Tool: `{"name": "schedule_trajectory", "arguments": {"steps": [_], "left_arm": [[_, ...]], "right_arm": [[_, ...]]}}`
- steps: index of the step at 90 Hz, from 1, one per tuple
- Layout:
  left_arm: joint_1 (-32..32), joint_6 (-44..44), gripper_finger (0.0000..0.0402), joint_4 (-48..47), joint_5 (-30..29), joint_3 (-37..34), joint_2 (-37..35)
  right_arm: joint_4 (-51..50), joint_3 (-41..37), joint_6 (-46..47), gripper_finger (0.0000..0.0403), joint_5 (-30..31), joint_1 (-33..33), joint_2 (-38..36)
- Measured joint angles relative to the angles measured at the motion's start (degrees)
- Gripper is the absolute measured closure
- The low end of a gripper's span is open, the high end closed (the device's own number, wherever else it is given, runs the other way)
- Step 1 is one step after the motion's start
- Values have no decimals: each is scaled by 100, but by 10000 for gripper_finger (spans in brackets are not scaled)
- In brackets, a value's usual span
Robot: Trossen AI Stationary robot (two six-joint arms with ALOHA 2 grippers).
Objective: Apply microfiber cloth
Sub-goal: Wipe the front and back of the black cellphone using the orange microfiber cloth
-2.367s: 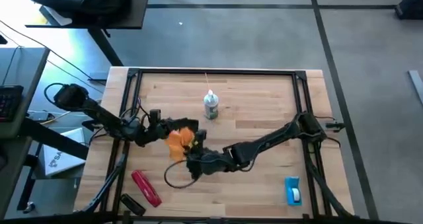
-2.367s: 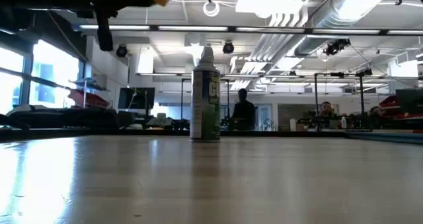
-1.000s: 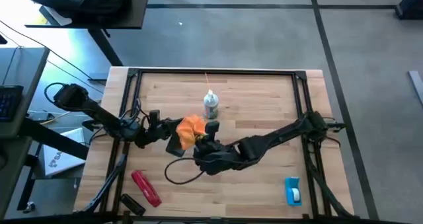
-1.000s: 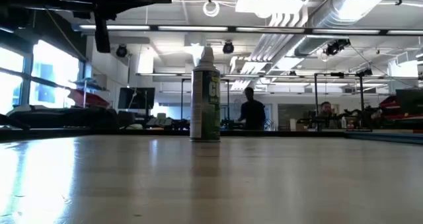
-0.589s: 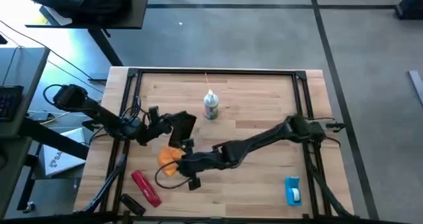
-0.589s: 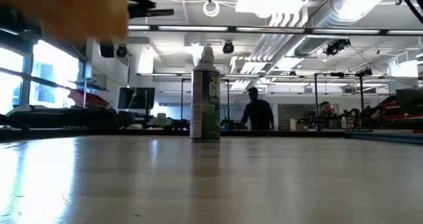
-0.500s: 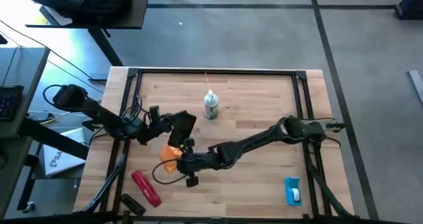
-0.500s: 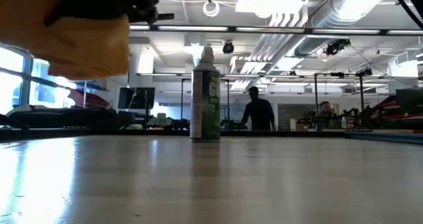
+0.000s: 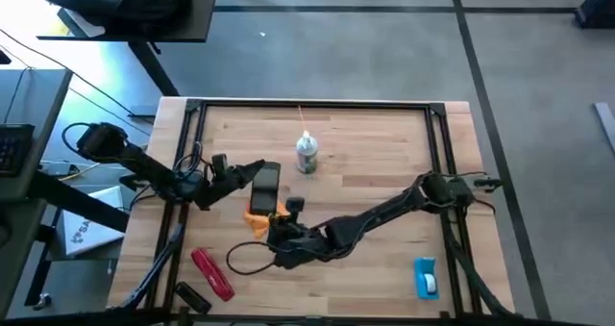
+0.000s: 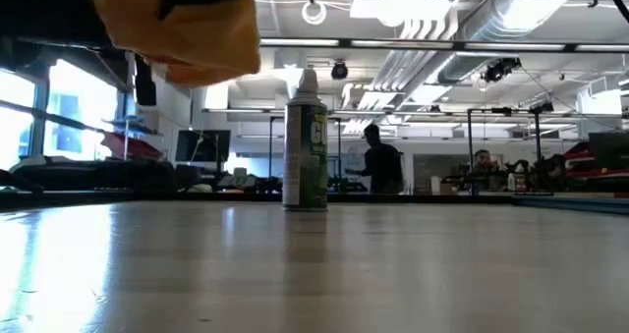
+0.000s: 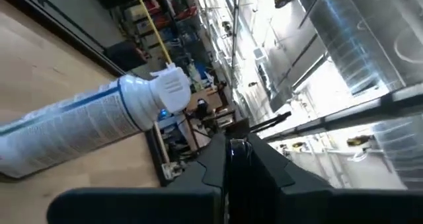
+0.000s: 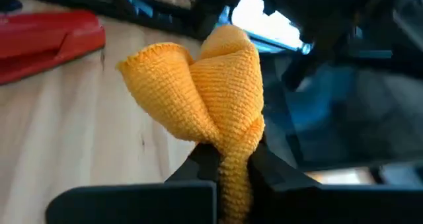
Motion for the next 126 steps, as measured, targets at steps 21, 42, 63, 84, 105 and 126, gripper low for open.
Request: {"name": "schedule_trajectory", "arguments": {"steps": [21, 42, 63, 84, 105, 126], "left_arm": [[-76, 236, 389, -70, 220, -15, 2], [-187, 477, 389, -91, 279, -15, 2], [-364, 941, 384, -192, 363, -13, -2], [-365, 921, 384, -264, 364, -13, -1], [-272, 922, 385, -257, 274, -13, 4], [-227, 805, 385, -338, 272, -13, 4]], "right_arm": [[-170, 0, 497, 400, -725, 7, -35], [-274, 10, 724, 400, -800, -65, -37], [-506, 11, 980, 400, -1001, -108, -37], [-563, 9, 1255, 400, -1239, -114, -37], [-537, 11, 443, 400, -2994, -57, -37], [-602, 11, -87, 400, -2083, -1, -305]]}}
